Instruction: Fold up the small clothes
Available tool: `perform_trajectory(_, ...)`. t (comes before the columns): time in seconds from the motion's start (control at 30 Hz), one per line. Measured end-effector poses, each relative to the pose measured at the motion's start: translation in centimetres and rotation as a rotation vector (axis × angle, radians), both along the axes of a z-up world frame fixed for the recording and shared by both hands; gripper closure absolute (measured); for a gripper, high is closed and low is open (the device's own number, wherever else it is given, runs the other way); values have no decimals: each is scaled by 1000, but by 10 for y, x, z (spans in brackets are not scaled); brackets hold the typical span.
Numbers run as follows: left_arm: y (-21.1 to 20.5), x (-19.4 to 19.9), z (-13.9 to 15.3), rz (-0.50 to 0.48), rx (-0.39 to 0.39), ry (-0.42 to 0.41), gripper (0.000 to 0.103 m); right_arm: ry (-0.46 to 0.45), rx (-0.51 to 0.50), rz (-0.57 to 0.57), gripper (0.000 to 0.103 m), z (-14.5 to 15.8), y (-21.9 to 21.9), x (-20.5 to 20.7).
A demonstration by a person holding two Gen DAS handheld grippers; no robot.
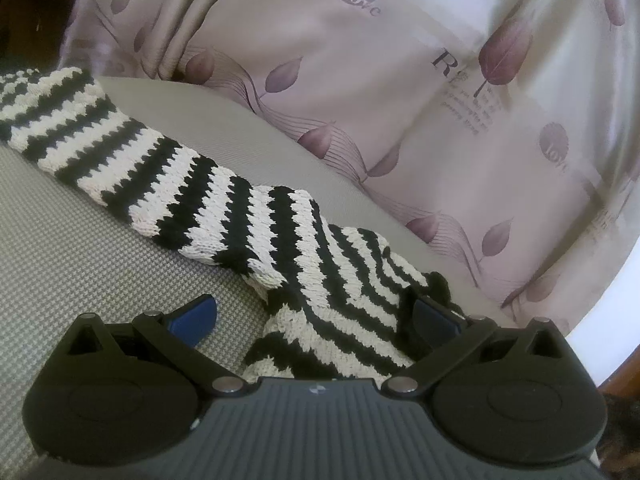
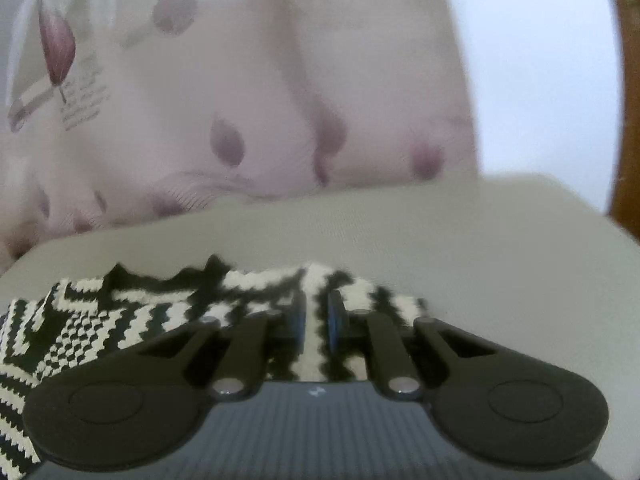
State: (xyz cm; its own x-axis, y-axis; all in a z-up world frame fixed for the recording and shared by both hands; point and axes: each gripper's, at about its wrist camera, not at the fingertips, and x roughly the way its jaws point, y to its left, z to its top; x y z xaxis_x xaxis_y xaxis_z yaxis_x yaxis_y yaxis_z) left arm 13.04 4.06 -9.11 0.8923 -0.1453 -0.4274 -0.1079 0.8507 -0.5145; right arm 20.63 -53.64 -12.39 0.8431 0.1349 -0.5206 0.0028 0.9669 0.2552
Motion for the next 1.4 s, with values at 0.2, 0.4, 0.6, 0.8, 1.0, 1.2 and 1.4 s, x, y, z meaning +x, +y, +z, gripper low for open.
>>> perform_trajectory(0.2, -1, 1, 0, -1, 9, 6, 0, 127, -27, -145, 91, -29, -21, 22)
perform_trajectory(0.4, 4, 0, 3, -37, -34, -8, 0, -93, 37, -40, 91, -3, 8, -45)
perform_trajectory(0.6, 50, -30, 35, 4, -29, -87, 0, -42, -80, 135, 91, -22, 65, -71)
perform_trajectory(0.8, 166, -45, 54, 164, 32, -24, 3, -10, -139, 124, 91, -30, 77, -72)
perform_trajectory(1.0, 281, -23, 38, 272, -113, 96, 29, -5, -186, 124, 91, -32, 83, -68)
perform_trajectory(1.2, 314, 3, 18, 258, -167, 124, 37, -8, -209, 123, 90, -33, 86, -68)
perform_trajectory(1.4, 322, 24, -1, 225, -181, 141, 97, -9, -250, 125, 90, -33, 90, -69)
